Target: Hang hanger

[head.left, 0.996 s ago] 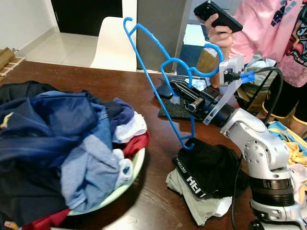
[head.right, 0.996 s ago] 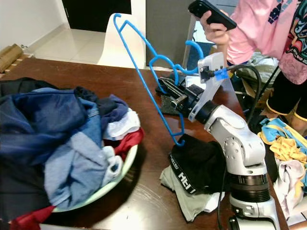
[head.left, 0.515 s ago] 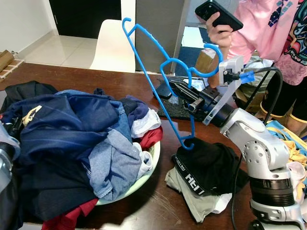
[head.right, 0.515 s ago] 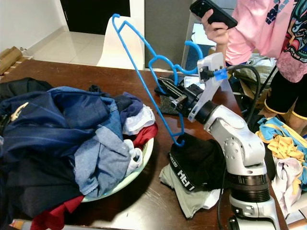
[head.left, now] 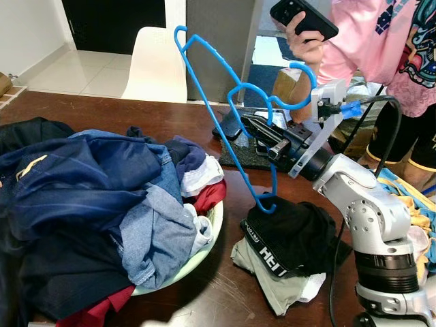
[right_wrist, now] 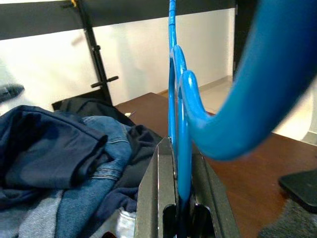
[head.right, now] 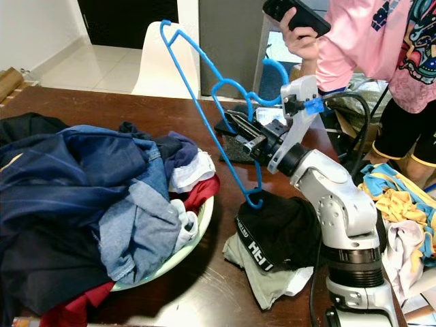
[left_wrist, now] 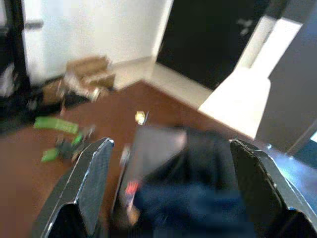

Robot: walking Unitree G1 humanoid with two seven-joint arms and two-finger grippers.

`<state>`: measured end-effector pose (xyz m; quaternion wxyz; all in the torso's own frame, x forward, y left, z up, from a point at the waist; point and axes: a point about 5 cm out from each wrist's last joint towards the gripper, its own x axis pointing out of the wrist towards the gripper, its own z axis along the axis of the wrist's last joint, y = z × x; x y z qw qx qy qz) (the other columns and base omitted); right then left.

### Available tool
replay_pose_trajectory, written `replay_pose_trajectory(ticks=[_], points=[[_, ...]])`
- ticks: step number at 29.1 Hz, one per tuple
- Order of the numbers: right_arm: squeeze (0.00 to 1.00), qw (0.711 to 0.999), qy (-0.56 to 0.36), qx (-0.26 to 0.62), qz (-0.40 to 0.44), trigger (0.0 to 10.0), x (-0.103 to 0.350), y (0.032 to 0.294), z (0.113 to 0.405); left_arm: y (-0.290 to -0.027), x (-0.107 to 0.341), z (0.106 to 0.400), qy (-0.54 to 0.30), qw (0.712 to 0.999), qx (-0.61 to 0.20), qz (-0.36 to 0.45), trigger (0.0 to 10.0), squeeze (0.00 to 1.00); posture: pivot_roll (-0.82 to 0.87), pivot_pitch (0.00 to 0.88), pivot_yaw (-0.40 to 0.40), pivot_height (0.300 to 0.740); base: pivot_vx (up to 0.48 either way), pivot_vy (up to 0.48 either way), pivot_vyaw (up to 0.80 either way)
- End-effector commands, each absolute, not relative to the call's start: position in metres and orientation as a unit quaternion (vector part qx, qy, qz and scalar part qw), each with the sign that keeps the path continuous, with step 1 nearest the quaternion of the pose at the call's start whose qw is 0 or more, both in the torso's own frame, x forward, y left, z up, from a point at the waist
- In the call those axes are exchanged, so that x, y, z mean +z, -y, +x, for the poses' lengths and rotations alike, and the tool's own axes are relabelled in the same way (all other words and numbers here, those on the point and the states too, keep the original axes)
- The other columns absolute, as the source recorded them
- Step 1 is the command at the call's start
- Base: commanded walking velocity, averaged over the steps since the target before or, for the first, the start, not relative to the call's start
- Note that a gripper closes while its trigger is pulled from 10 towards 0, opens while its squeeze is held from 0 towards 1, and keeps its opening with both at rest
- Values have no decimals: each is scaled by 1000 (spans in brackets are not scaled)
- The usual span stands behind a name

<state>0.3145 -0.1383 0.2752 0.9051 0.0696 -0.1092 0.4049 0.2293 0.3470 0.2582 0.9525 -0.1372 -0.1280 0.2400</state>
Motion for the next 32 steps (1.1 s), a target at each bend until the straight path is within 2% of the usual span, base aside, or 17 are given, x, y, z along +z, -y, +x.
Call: replay_pose_trajectory(ticks=[1,3,5,11,21,27,28,29,30,32], points=[[0,906,111,402,67,10000,274,141,315,-337,241,231,93,955,230,-159,10000,0,154,113,-47,740,0,0,0],[0,907,111,401,66,10000,275,142,315,-324,227,230,73,953,225,-191,10000,0,159,116,-48,740,0,0,0],[0,907,110,401,66,10000,275,142,315,-324,223,231,68,950,225,-207,10000,0,161,116,-53,740,0,0,0],[0,905,111,404,68,10000,275,140,316,-335,204,243,53,920,217,-321,10000,0,159,114,-58,740,0,0,0],[0,907,113,399,64,10000,276,144,316,-326,190,250,36,893,215,-393,10000,0,145,112,-54,740,0,0,0],[0,908,114,399,63,10000,277,144,316,-321,190,252,35,891,202,-405,10000,0,140,112,-53,740,0,0,0],[0,907,115,399,63,10000,278,144,315,-318,192,254,36,891,188,-412,1725,0,138,108,-50,740,0,0,0],[0,907,115,399,63,10000,278,144,315,-318,192,254,36,891,188,-412,1725,0,138,108,-50,740,0,0,0],[0,907,116,400,62,10000,278,144,315,-314,195,257,39,892,174,-416,0,0,138,108,-50,740,0,0,0],[0,907,116,400,61,10000,278,144,315,-311,198,258,42,892,165,-419,0,0,136,107,-50,740,0,0,0]])
